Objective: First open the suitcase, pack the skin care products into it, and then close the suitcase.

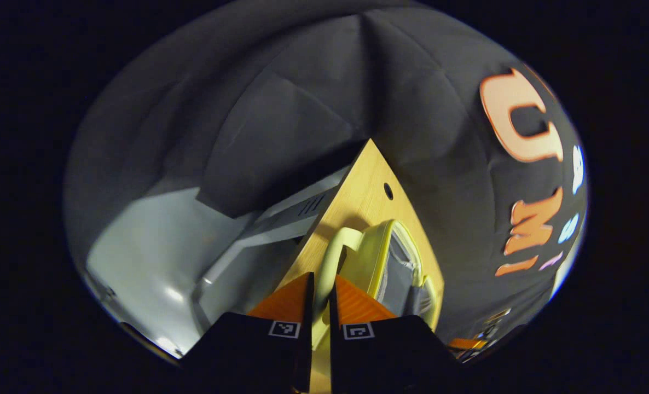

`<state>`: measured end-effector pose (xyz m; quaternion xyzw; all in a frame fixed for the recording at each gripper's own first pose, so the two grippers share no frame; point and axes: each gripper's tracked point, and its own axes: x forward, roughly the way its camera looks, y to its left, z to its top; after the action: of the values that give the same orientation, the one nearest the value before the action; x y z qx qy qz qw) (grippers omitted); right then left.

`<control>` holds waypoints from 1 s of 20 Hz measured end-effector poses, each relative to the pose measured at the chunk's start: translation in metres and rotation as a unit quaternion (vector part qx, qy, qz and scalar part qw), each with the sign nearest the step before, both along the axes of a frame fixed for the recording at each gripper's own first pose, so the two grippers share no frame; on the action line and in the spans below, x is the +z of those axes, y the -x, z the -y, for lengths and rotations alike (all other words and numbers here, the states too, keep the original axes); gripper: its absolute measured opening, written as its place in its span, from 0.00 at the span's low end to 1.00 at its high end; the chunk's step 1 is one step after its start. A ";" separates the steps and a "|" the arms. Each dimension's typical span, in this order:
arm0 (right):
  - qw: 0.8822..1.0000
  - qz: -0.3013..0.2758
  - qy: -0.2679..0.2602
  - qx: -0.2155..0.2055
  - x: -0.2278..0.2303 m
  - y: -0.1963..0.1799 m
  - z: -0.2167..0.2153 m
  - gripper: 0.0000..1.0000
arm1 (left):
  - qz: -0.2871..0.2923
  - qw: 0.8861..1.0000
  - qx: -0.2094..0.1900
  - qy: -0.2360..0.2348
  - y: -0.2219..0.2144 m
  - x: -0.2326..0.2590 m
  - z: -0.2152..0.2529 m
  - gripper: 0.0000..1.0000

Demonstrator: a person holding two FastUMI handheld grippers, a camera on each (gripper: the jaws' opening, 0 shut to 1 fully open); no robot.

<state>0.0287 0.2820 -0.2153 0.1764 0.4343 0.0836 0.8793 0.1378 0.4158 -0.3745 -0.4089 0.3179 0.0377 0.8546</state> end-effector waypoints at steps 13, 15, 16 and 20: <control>0.992 0.119 0.046 0.007 0.076 -0.016 0.090 0.96 | 0.050 0.952 -0.076 -0.292 0.005 0.223 0.139 0.10; 0.991 0.129 0.043 0.016 0.084 -0.013 0.108 0.96 | 0.069 0.942 -0.092 -0.316 0.007 0.248 0.181 0.10; 0.990 0.133 0.044 0.019 0.087 -0.011 0.119 0.96 | 0.078 0.938 -0.103 -0.321 0.008 0.257 0.205 0.10; 0.987 0.150 0.054 0.025 0.104 -0.001 0.171 0.96 | 0.097 0.932 -0.132 -0.322 0.000 0.269 0.300 0.14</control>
<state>0.0295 0.1111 -0.1108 0.1033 0.3061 0.1071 0.9403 0.1382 0.1157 -0.1059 -0.0675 0.2554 -0.0144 0.9644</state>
